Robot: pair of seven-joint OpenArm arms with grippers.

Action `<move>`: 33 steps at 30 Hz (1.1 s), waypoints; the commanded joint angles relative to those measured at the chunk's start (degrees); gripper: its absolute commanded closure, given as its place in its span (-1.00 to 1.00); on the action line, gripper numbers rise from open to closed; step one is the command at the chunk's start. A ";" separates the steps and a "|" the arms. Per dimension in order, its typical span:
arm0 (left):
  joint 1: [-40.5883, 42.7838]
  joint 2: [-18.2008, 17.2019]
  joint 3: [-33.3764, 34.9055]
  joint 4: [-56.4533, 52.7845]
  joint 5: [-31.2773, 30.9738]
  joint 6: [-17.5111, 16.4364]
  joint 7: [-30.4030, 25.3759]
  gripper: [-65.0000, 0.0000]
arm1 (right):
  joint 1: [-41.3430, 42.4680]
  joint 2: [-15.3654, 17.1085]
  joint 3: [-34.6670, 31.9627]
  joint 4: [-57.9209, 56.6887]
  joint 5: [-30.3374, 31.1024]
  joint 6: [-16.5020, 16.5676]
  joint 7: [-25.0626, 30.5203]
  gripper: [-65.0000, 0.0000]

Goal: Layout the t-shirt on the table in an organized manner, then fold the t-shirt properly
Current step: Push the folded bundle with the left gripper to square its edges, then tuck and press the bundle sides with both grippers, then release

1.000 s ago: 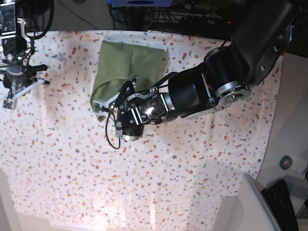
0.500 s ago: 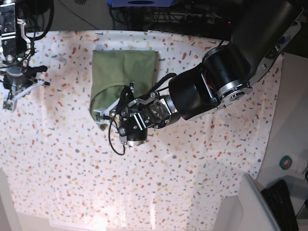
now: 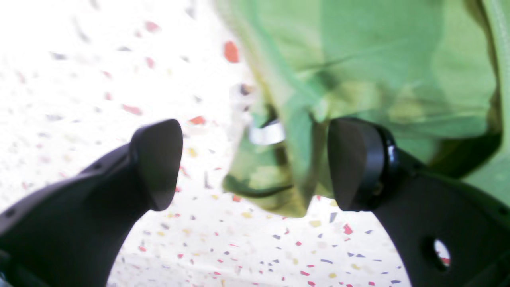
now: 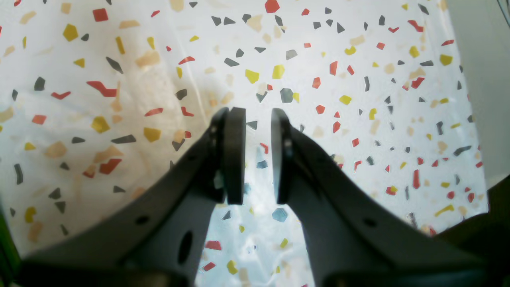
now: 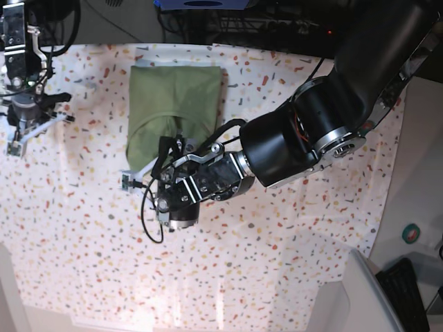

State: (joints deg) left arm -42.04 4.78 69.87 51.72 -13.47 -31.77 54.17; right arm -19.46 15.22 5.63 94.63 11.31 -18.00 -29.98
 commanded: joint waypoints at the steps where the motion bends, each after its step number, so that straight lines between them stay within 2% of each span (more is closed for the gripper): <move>1: -1.87 0.54 -2.22 1.24 0.42 -0.01 0.90 -0.66 | -0.36 0.29 0.22 1.59 -0.45 0.46 1.10 0.65; 3: -1.43 0.28 -6.35 3.70 0.51 -0.01 1.96 -0.63 | -1.33 -0.94 0.22 2.91 -0.45 4.15 1.10 0.67; 4: -1.25 -1.04 -8.37 5.73 0.51 0.08 2.84 -0.52 | -1.59 -1.82 0.22 3.70 -0.45 7.23 1.10 0.73; 5: -0.11 -2.36 -10.39 8.89 0.51 0.08 3.54 -0.32 | -2.21 -2.87 0.22 4.49 -0.54 10.48 1.01 0.88; 6: 1.12 -3.50 -12.24 12.23 0.51 0.08 4.25 -0.08 | -2.82 -3.58 0.22 5.11 -0.54 13.12 0.92 1.00; 9: 7.71 -7.28 -21.47 24.89 0.51 0.34 6.88 1.00 | -4.67 -6.30 0.22 7.13 -0.54 19.89 0.92 1.00; 12: 16.77 -9.74 -30.00 36.50 0.60 0.34 9.43 1.00 | -7.13 -8.23 0.13 10.12 -0.54 24.20 0.31 1.00; 16: 29.78 -12.20 -36.85 46.69 0.68 0.34 9.70 1.00 | -7.66 -8.59 0.13 12.93 -0.54 30.00 -5.41 1.00; 20: 37.95 -12.20 -38.26 47.75 0.68 0.43 9.34 1.00 | -7.75 -8.67 0.04 13.28 -0.54 39.23 -7.61 1.00; 22: 40.68 -12.29 -37.82 47.66 0.68 1.22 6.62 1.00 | -8.01 -8.59 -2.16 13.28 -0.54 42.39 -8.13 1.00; 24: 42.88 -12.47 -37.82 47.40 0.68 3.42 3.72 1.00 | -8.27 -8.23 -5.32 13.28 -0.54 42.75 -7.96 1.00; 26: 43.49 -13.17 -37.82 46.34 0.68 4.47 3.54 1.00 | -8.10 -8.41 -7.43 12.58 -0.54 42.75 -7.78 1.00; 33: 44.90 -14.14 -37.47 44.14 0.68 4.82 3.28 1.00 | -6.25 -8.67 -8.84 6.07 -0.54 42.75 -7.61 1.00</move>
State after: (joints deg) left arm 3.44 -9.41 32.56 95.24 -12.27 -26.87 58.22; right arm -25.85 6.39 -3.38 99.70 10.37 24.53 -38.48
